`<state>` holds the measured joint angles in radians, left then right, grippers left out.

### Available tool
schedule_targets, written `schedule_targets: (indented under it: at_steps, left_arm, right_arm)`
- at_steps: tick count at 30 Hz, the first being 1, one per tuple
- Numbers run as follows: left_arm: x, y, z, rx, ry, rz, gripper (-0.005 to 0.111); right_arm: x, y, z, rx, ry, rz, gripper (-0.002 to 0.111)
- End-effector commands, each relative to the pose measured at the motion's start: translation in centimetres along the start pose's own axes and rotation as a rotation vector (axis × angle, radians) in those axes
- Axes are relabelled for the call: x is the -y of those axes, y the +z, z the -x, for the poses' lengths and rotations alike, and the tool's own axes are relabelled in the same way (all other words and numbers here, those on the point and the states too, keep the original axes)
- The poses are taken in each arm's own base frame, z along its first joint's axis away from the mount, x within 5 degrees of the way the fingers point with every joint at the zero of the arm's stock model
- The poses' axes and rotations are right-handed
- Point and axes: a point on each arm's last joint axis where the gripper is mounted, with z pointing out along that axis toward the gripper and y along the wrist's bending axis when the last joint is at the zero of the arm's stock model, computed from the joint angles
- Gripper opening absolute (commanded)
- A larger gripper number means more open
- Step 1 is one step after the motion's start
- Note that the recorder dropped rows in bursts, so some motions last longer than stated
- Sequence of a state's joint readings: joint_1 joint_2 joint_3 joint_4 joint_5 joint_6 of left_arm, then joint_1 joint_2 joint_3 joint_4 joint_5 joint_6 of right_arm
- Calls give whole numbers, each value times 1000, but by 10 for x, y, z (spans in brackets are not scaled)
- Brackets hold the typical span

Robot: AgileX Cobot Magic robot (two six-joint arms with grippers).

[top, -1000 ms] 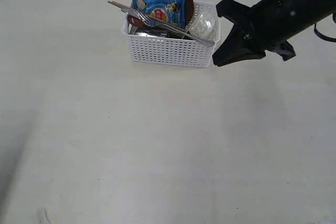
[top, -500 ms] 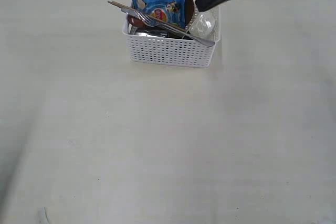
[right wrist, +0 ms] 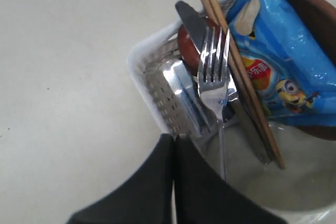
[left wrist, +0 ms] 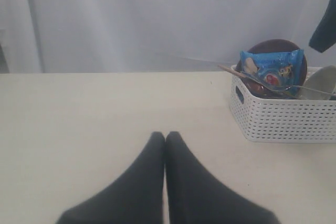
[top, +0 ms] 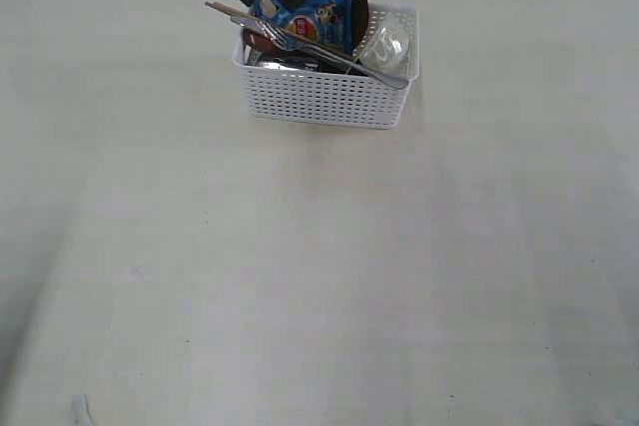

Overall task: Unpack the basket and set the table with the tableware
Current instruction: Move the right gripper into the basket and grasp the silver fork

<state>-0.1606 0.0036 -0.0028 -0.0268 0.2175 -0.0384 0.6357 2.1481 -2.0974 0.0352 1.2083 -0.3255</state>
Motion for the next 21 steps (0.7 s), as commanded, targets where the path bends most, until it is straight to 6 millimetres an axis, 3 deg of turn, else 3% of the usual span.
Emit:
schedule_targets:
  at_steps: [1, 4, 8, 11, 16, 21]
  left_arm:
    - [0, 0, 0, 7, -4, -2, 0]
    - [0, 0, 0, 7, -4, -2, 0]
    - [0, 0, 0, 7, -3, -2, 0]
    - [0, 0, 0, 7, -3, -2, 0]
    - [0, 0, 0, 7, -3, -2, 0]
    - [0, 0, 0, 7, -3, -2, 0]
  right_arm:
    - [8, 11, 1, -29, -11, -36, 0]
    - [15, 18, -2, -59, -22, -77, 6]
    - [30, 24, -9, -74, 25, -84, 31]
    - [39, 23, -12, -76, 53, -92, 42]
    - [41, 25, -13, -73, 68, -72, 42]
    - [37, 39, -13, -84, 77, -19, 42]
